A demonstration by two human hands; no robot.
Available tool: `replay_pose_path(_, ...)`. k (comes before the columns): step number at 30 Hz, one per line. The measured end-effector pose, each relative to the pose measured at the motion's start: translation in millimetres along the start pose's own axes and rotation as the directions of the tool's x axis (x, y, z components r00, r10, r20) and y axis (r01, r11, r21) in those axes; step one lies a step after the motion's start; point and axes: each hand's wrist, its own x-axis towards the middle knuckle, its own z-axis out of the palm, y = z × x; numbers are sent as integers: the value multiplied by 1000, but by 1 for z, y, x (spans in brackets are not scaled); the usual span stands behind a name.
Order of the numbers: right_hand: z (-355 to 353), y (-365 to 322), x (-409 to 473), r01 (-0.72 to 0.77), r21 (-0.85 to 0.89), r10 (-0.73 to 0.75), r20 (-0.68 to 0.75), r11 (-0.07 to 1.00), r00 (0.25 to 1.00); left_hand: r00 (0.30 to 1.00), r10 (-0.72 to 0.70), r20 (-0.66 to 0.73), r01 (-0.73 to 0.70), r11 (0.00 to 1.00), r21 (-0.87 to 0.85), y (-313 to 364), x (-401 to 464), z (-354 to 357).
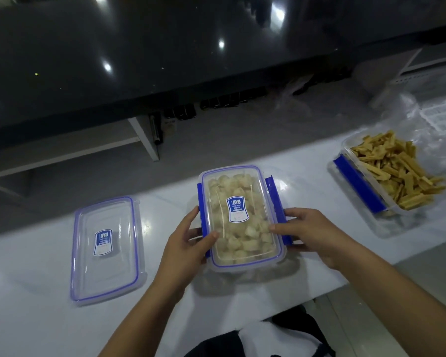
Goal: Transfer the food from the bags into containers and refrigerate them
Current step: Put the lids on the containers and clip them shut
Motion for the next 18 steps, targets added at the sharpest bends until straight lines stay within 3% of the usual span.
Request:
replay_pose_path(3,13,-1,-1,96,14,-94,-92,995,991,998,-58,17,60,986,-156,-3,4,-4)
replay_pose_path(7,29,11,0,184,-41,-189,-236,982,953,998,-59,-16,54,979,-195,-10,9,1)
replay_pose_path(10,24,4,4,186,29,-176,-214,982,961,999,-48,-18,43,978,-205,-9,11,2)
replay_pose_path(18,22,-6,8,218,17,-211,-181,976,961,999,-45,-2,44,980,-196,-6,18,-1)
